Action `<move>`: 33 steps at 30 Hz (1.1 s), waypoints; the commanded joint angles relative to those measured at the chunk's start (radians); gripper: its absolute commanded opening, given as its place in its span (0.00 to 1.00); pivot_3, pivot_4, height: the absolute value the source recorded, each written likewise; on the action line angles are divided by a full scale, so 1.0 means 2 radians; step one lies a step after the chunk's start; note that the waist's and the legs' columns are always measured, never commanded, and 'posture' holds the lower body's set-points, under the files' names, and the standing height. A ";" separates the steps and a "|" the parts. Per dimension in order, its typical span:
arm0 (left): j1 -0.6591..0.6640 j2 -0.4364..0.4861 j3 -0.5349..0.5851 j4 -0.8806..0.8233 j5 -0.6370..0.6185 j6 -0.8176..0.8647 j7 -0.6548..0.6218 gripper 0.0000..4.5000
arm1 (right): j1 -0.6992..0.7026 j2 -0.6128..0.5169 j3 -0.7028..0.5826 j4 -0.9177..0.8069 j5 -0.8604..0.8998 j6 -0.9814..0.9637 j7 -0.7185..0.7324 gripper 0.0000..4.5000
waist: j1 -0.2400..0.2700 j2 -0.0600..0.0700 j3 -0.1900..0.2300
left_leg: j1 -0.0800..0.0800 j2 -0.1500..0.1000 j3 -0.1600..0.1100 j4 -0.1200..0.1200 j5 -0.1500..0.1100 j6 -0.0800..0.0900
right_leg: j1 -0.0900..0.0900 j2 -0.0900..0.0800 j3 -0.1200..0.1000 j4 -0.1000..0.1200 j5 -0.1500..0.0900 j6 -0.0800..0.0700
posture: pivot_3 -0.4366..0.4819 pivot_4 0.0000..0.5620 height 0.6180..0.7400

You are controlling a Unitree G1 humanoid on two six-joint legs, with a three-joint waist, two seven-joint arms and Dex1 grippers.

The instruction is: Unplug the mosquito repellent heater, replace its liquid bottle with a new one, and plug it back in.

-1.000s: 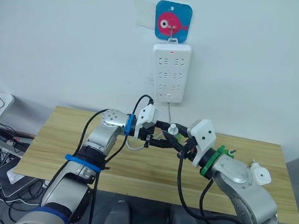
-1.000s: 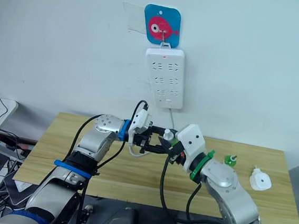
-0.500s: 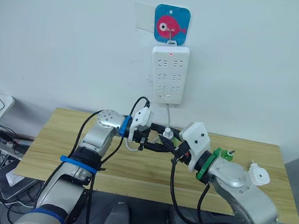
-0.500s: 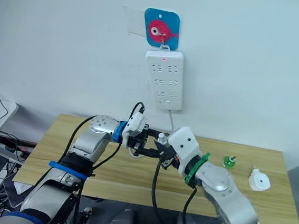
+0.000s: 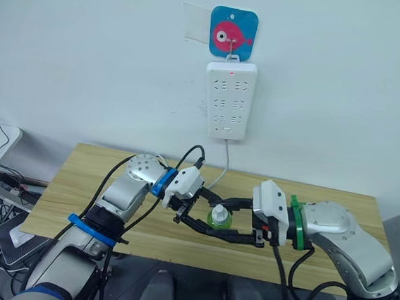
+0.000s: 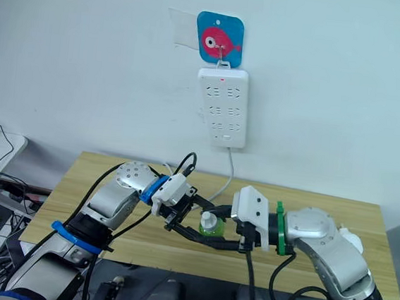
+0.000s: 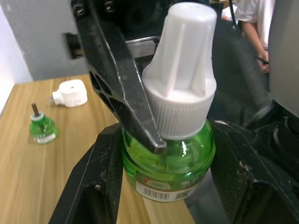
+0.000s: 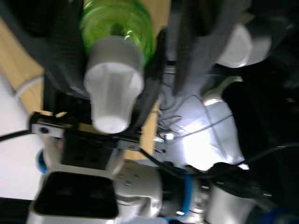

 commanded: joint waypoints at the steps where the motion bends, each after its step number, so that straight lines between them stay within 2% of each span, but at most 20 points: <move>1: -0.010 0.004 0.034 0.015 -0.004 0.001 0.014 0.50 | 0.047 -0.036 -0.067 -0.034 0.074 -0.023 0.059 0.89 | 0.003 0.000 0.000 | 0.000 0.000 0.000 0.000 0.000 0.000 | 0.000 0.000 0.000 0.000 0.000 0.000 | 0.62 0.33 1.00; 2: -0.010 0.003 0.036 0.019 -0.003 0.000 0.018 0.50 | 0.065 -0.047 -0.095 -0.037 0.086 -0.024 0.059 0.98 | 0.005 0.000 0.000 | 0.000 0.000 0.000 0.000 0.000 0.000 | 0.000 0.000 0.000 0.000 0.000 0.000 | 0.60 0.33 1.00; 4: -0.011 -0.003 0.041 0.027 0.001 -0.004 0.027 0.50 | 0.089 -0.051 -0.126 -0.054 0.103 -0.015 0.030 0.99 | 0.007 0.000 0.000 | 0.000 0.000 0.000 0.000 0.000 0.000 | 0.000 0.000 0.000 0.000 0.000 0.000 | 0.59 0.33 1.00; 7: -0.009 -0.013 0.049 0.036 0.007 -0.005 0.043 0.50 | 0.096 -0.032 -0.126 -0.103 0.107 0.016 -0.060 0.99 | 0.006 0.000 0.000 | 0.000 0.000 0.000 0.000 0.000 0.001 | 0.000 0.000 0.001 0.000 0.000 0.000 | 0.57 0.33 1.00; 12: -0.009 -0.031 0.060 0.046 0.014 -0.005 0.077 0.50 | 0.038 0.043 -0.031 -0.155 0.049 0.089 -0.234 0.99 | 0.003 0.000 0.000 | 0.000 0.000 0.000 0.000 0.000 0.000 | 0.000 0.000 0.000 0.000 0.000 0.000 | 0.54 0.32 1.00; 16: -0.014 -0.037 0.062 0.056 0.017 -0.007 0.089 0.50 | 0.003 0.099 0.043 -0.128 -0.007 0.108 -0.310 0.99 | 0.000 0.000 0.000 | 0.000 0.000 0.000 0.000 0.000 0.000 | 0.000 0.000 0.000 0.000 0.000 0.000 | 0.53 0.31 1.00; 20: -0.021 -0.043 0.064 0.064 0.021 -0.009 0.090 0.50 | -0.007 0.139 0.089 -0.064 -0.072 0.076 -0.347 0.99 | -0.003 0.000 0.000 | 0.000 0.000 0.000 0.000 0.000 0.000 | 0.000 0.000 0.000 0.000 0.000 0.000 | 0.53 0.30 1.00; 25: -0.026 -0.048 0.068 0.070 0.025 -0.010 0.088 0.50 | -0.005 0.145 0.076 -0.019 -0.099 0.034 -0.339 0.99 | -0.003 0.000 0.000 | 0.000 0.000 0.000 0.000 0.000 0.000 | 0.000 0.000 0.000 0.000 0.000 0.000 | 0.53 0.31 1.00; 33: -0.027 -0.045 0.073 0.076 0.028 -0.012 0.081 0.50 | -0.010 0.149 0.048 -0.081 -0.069 0.085 -0.339 0.99 | -0.006 0.000 0.000 | 0.000 0.000 0.000 0.000 0.000 0.000 | 0.000 0.000 0.000 0.000 0.000 0.000 | 0.52 0.31 1.00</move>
